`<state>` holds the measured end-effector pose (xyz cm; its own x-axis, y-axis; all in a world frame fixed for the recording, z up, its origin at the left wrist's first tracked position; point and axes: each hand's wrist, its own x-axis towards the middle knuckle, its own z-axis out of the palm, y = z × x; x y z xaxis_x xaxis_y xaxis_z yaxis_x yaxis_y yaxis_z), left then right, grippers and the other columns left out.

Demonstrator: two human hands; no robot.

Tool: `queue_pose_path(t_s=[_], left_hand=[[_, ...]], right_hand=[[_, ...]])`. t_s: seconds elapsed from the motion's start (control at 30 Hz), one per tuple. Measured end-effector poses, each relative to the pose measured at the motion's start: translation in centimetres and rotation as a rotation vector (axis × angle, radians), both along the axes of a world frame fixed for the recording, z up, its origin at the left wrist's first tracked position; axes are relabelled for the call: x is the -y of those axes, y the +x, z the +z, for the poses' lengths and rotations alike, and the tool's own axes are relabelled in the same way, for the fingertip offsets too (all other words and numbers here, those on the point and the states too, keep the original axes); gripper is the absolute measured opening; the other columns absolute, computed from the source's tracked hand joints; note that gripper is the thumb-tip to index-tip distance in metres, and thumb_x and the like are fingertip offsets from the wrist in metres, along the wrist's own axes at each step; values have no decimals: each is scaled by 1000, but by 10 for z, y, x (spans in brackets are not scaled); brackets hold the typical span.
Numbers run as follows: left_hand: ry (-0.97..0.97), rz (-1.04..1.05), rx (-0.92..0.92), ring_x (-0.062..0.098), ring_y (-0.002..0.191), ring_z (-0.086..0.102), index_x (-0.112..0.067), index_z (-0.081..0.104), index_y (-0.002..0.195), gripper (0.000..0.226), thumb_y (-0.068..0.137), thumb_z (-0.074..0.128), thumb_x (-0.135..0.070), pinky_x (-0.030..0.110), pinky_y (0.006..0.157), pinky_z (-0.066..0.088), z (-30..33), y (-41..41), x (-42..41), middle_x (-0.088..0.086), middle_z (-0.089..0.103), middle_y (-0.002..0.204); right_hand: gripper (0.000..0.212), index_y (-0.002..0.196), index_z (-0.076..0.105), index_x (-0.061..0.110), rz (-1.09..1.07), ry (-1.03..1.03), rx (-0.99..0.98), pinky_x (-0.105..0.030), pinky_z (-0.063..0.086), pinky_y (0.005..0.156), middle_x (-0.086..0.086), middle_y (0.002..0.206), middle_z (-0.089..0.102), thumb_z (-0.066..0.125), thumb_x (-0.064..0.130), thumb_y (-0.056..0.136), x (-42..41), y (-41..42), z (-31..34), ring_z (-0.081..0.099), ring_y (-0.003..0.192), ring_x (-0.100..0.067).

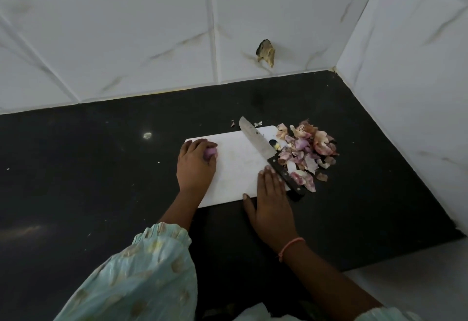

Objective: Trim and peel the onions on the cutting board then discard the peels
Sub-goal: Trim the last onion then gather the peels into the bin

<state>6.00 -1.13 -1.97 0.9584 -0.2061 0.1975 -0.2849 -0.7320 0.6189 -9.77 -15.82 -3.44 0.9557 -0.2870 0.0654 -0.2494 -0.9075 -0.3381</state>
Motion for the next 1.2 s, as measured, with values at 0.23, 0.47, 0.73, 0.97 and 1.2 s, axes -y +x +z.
queue_pose_path(t_s=[0.23, 0.47, 0.73, 0.97, 1.2], left_hand=[[96, -8, 3, 30, 138, 42, -29, 68, 113, 21, 93, 62, -27, 51, 120, 25, 6, -1, 0, -6, 64, 128], [282, 10, -75, 29, 147, 29, -31, 62, 118, 23, 95, 59, -36, 63, 120, -1, 20, -3, 4, -2, 55, 140], [221, -712, 18, 18, 156, 5, -35, 32, 154, 51, 105, 43, -30, 53, 125, 1, 18, -46, 105, -6, 21, 166], [167, -701, 44, 19, 155, 9, -32, 40, 151, 53, 101, 43, -15, 52, 125, 4, -12, -39, 114, -8, 34, 160], [127, -567, 41, 23, 155, 6, -21, 42, 147, 54, 95, 56, -26, 51, 125, 3, -12, -45, 119, 4, 28, 163]], right_hand=[[70, 155, 19, 11, 285, -27, -33, -45, 14, 122, -7, 163, 10, 22, 52, 99, -18, 10, -3, 4, 151, -18], [77, 155, 15, 5, -128, -33, 46, -43, -3, 122, -14, 163, 6, 21, 57, 98, 6, -11, 9, -2, 151, -26], [60, 150, 34, 15, 370, -75, 3, -41, 5, 121, -7, 157, 33, 29, 51, 102, 19, -31, -2, 16, 149, -20], [63, 153, 29, 12, 220, -151, -7, -39, 3, 121, -8, 159, 26, 29, 48, 102, 68, -51, 0, 14, 150, -17], [27, 110, 71, 4, -60, -63, 322, -35, 38, 104, -13, 116, 68, 52, 16, 94, 115, -57, 6, 60, 112, -26]])
